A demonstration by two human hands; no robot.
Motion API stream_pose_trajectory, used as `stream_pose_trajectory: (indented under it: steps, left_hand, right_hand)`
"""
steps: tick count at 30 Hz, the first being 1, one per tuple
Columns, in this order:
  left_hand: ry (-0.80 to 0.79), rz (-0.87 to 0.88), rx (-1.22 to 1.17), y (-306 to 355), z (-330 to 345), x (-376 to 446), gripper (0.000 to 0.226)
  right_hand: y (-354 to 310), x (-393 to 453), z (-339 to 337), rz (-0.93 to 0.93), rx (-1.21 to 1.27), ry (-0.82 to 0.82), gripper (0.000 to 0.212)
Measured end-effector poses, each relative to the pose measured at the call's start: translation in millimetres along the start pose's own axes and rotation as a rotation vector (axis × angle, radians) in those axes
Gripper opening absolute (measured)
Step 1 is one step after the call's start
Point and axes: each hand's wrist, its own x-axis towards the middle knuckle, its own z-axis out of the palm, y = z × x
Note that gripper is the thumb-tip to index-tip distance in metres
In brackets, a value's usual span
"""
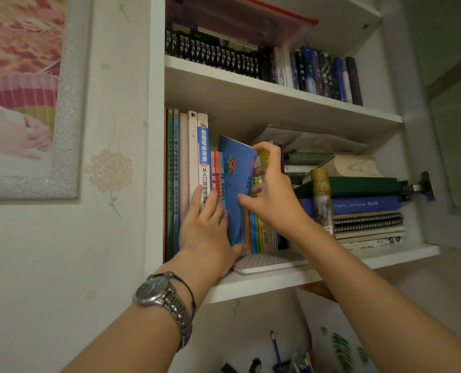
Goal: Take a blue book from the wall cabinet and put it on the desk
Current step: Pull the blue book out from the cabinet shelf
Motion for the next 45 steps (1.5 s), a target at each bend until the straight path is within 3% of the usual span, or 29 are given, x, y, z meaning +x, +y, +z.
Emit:
stream_pose_trajectory:
  steps: [9, 17, 27, 34, 38, 45]
  left_hand:
    - [0.02, -0.002, -0.018, 0, -1, -2, 0.088]
    - [0.077, -0.026, -0.157, -2, -3, -3, 0.088]
    - [0.362, -0.015, -0.774, -11, -24, -9, 0.075]
    - [0.438, 0.082, -1.248, -13, -38, -9, 0.068]
    - [0.577, 0.143, -1.371, -12, -49, -21, 0.062]
    - [0.622, 0.218, -1.539, 6, -63, -61, 0.058]
  right_hand:
    - [1, 0, 9, 0.063, 0.103, 0.161, 0.073]
    - [-24, 13, -22, 0.083, 0.092, 0.183, 0.074]
    - [-51, 5, -61, 0.16, 0.081, 0.216, 0.074]
    - [-94, -16, -108, 0.149, 0.058, 0.263, 0.071]
    - [-132, -31, -134, 0.14, -0.003, 0.271, 0.069]
    - [-188, -77, -151, 0.218, -0.206, 0.314, 0.068]
